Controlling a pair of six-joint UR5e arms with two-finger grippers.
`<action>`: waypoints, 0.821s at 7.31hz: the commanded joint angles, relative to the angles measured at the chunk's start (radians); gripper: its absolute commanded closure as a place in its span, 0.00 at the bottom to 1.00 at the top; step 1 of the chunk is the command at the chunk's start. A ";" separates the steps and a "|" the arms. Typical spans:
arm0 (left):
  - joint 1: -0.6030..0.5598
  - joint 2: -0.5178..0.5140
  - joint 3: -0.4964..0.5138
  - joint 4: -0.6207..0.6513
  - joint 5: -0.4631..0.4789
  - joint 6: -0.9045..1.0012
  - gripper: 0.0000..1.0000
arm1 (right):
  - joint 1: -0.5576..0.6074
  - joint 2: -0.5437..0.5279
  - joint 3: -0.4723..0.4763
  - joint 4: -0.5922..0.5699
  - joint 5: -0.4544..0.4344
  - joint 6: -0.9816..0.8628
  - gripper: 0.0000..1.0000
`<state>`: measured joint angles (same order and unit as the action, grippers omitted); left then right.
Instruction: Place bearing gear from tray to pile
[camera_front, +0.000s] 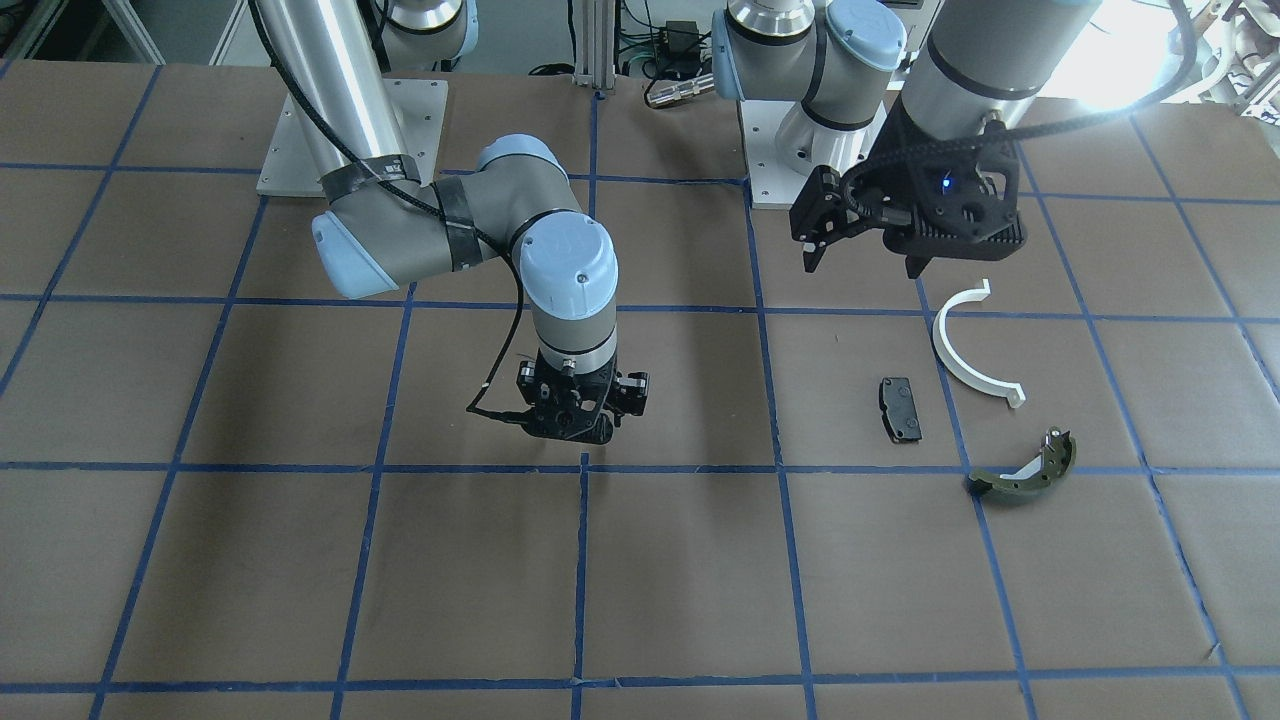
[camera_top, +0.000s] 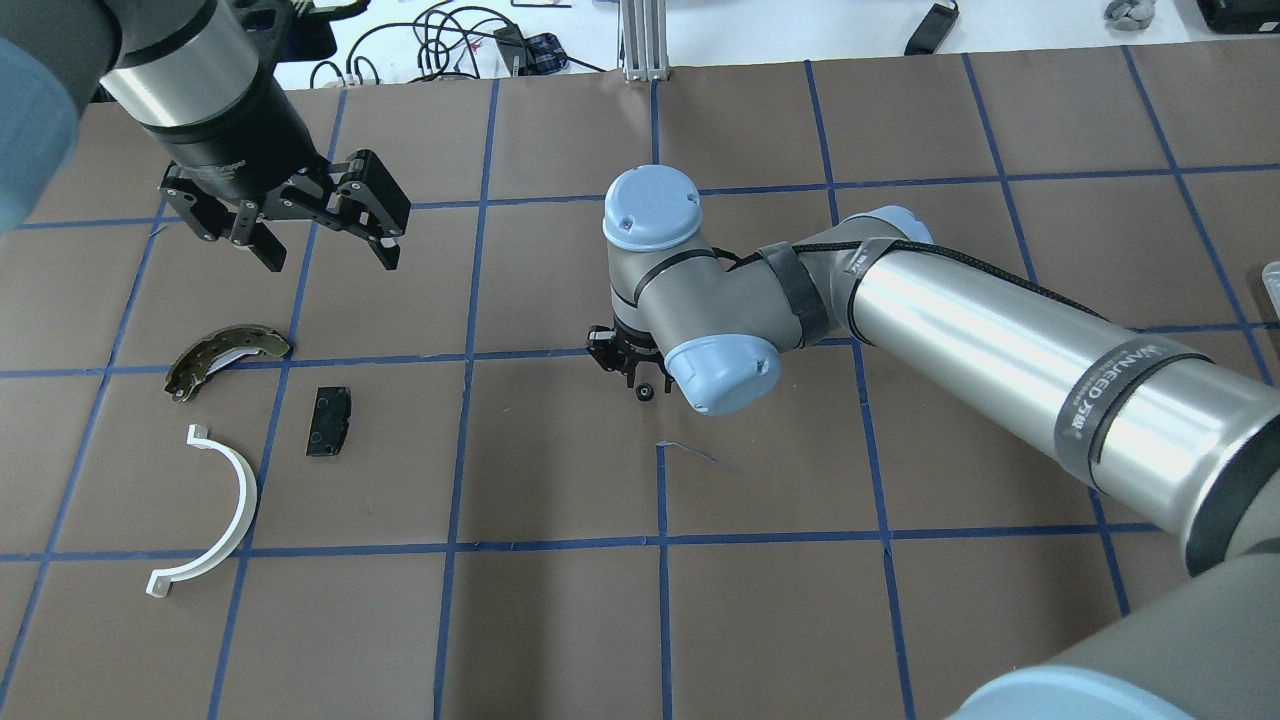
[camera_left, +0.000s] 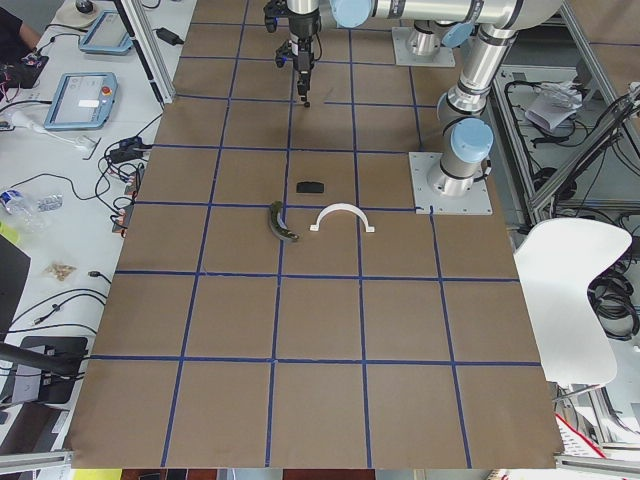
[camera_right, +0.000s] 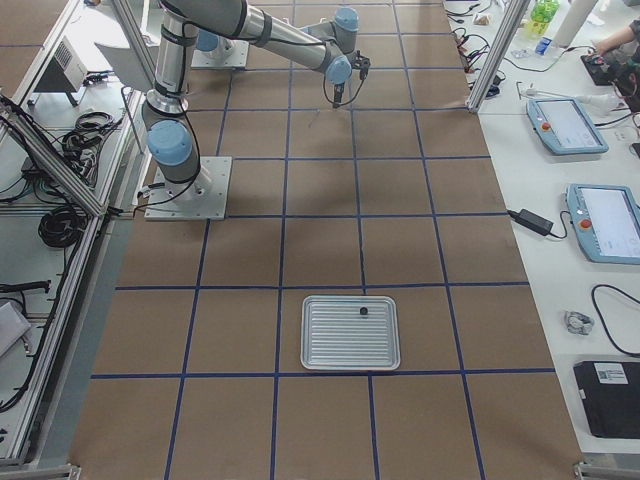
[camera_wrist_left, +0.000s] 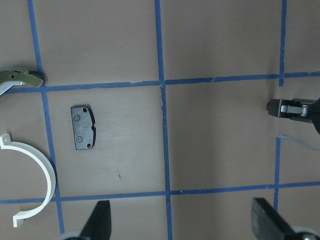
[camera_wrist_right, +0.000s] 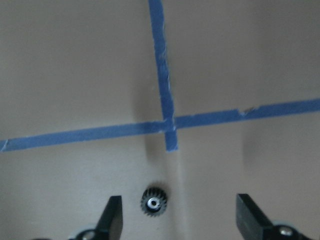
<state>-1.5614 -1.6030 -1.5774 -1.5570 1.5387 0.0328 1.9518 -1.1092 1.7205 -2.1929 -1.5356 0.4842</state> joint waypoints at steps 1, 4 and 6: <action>-0.008 -0.078 -0.135 0.251 -0.011 -0.049 0.00 | -0.136 -0.064 -0.018 0.069 -0.050 -0.267 0.00; -0.147 -0.211 -0.187 0.460 -0.063 -0.120 0.00 | -0.449 -0.164 -0.006 0.239 -0.138 -0.803 0.00; -0.231 -0.285 -0.190 0.506 -0.060 -0.148 0.00 | -0.717 -0.175 -0.005 0.223 -0.115 -0.924 0.00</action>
<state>-1.7420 -1.8409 -1.7644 -1.0884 1.4788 -0.0992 1.3965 -1.2786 1.7148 -1.9637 -1.6566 -0.3395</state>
